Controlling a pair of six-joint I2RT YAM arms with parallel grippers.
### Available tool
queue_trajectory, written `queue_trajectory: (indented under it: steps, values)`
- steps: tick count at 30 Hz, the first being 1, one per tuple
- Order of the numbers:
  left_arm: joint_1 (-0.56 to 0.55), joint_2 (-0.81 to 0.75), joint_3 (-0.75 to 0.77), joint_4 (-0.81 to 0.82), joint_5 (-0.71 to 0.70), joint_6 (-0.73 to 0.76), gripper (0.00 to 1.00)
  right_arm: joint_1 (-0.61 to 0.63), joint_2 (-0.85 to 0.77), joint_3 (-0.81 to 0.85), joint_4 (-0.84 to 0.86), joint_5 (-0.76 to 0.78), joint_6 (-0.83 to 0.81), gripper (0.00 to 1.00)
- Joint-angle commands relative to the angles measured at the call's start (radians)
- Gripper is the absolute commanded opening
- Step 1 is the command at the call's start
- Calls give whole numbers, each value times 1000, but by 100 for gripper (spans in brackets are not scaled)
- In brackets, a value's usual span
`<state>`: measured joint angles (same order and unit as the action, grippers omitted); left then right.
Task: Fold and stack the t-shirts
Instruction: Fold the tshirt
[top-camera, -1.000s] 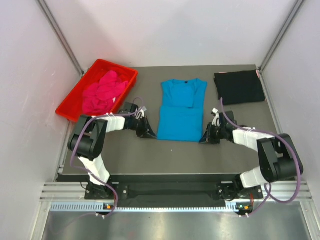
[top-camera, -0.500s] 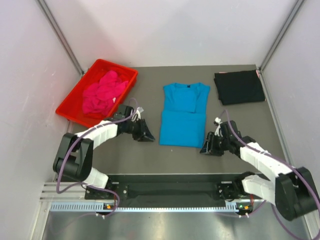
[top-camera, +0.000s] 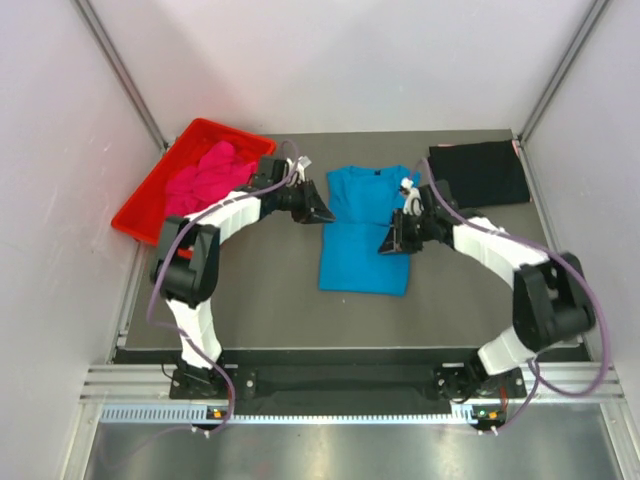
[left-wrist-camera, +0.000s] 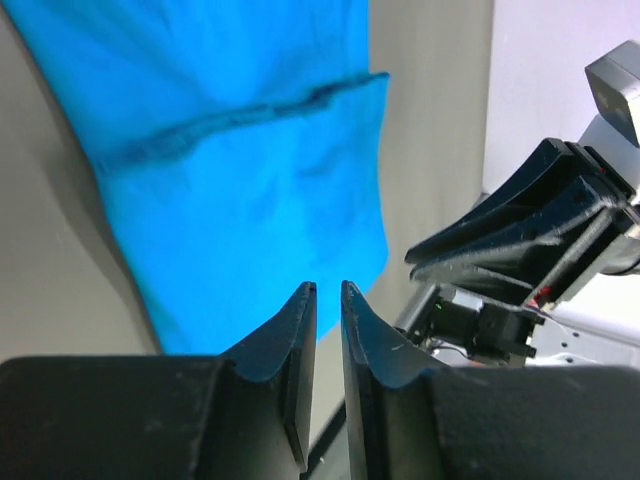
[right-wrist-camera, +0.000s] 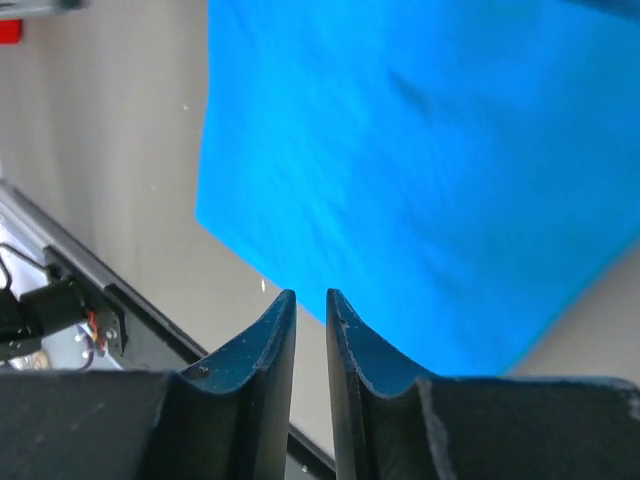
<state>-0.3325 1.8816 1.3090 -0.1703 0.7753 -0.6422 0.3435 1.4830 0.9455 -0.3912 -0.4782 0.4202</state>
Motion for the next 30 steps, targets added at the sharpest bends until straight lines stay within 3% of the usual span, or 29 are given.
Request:
queue_trajectory:
  steps: [1, 9, 19, 30]
  values:
    - [-5, 94, 68, 86, 33, -11, 21, -14, 123, 65, 66, -123, -70, 20]
    - [6, 281, 140, 81, -25, 21, 20, -57, 255, -83, 195, -137, -90, 22]
    - [15, 323, 239, -29, -90, 85, 20, -58, 80, -140, 32, -94, -130, 27]
    - [16, 340, 236, -72, -105, 105, 20, -58, -9, -384, 144, -2, -18, 22]
